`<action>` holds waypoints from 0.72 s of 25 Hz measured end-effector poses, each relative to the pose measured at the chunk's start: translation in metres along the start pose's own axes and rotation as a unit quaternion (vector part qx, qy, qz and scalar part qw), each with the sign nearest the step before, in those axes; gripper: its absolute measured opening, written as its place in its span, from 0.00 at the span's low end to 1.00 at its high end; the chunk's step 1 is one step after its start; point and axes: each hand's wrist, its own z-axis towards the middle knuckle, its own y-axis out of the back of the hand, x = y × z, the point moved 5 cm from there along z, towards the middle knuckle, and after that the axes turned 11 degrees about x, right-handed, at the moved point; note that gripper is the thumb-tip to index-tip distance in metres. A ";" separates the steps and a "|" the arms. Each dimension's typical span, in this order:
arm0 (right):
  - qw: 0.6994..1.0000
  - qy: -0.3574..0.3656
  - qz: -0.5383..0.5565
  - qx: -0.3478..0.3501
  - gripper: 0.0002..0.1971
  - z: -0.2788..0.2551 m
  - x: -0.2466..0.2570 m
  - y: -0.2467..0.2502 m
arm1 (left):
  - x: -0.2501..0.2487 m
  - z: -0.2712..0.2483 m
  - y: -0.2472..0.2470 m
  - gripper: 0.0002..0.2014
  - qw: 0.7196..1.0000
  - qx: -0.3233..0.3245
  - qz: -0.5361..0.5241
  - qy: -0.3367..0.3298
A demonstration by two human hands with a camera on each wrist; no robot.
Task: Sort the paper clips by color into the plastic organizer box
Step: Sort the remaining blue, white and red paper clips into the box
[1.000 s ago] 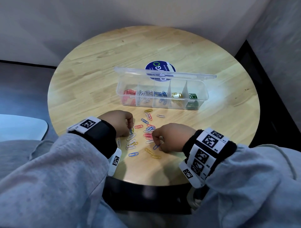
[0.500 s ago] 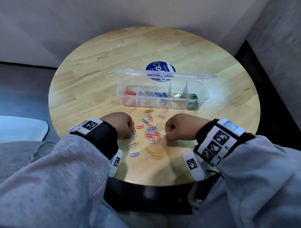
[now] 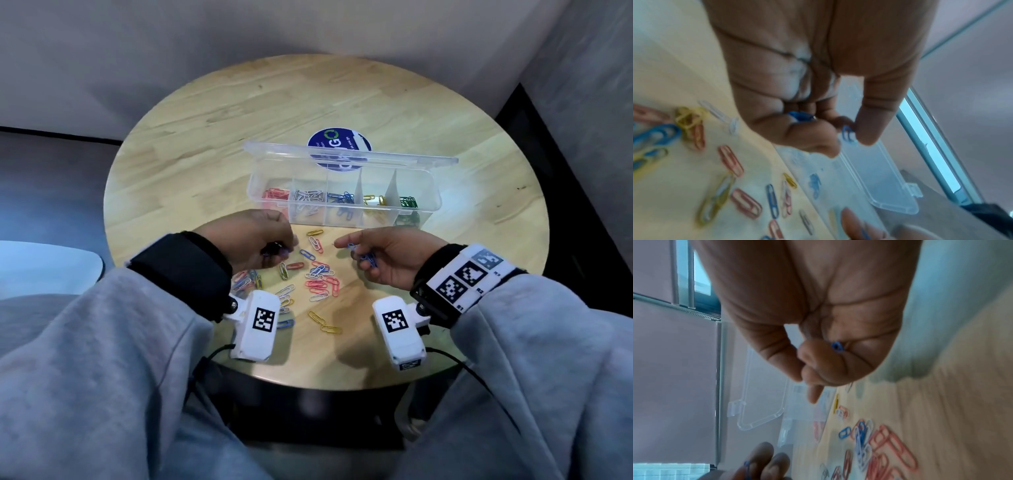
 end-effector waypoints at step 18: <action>0.799 -0.020 -0.597 -0.061 0.11 0.010 0.007 -0.032 | 0.000 0.029 -0.010 0.10 0.895 -0.043 0.443 0.037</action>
